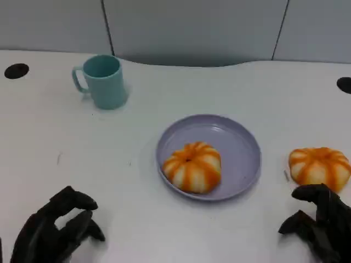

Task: Grasp the bread from the table and place it into the plate.

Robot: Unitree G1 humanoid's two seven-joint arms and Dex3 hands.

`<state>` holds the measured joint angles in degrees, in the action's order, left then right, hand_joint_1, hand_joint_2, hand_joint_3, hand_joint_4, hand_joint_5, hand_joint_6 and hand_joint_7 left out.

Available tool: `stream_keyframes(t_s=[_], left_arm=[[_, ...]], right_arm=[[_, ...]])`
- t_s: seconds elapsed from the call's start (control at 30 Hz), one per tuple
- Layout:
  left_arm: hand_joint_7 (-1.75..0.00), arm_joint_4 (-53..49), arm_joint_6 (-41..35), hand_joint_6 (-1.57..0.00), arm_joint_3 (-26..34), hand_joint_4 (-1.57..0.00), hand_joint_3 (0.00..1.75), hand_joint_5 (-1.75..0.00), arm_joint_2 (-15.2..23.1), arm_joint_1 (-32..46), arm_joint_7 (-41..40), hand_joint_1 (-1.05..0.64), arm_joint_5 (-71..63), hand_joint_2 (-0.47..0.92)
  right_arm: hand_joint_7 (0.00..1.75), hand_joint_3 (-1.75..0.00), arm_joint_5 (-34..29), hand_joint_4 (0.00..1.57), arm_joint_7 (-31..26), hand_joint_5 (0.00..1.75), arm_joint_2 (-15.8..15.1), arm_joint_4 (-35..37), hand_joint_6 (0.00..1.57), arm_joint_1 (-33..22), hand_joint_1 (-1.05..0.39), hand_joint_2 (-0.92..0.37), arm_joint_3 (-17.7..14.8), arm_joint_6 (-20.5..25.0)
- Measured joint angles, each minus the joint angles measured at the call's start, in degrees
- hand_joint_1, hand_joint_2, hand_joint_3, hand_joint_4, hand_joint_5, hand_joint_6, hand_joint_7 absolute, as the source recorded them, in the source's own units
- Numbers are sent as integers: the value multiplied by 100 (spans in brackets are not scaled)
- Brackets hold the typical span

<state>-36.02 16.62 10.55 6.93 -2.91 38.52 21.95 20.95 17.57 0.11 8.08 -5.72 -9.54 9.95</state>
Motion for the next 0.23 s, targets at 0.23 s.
stream_keyframes(t_s=[0.23], left_arm=[[-150, -12, -1, -41, 22, -48, 37, -175, -38, -35, -103, -61, -58, 92]], right_arm=[[168, -65, -33, 51, 30, 175, -38, 40, 24, 19, -34, -92, -9, -70]])
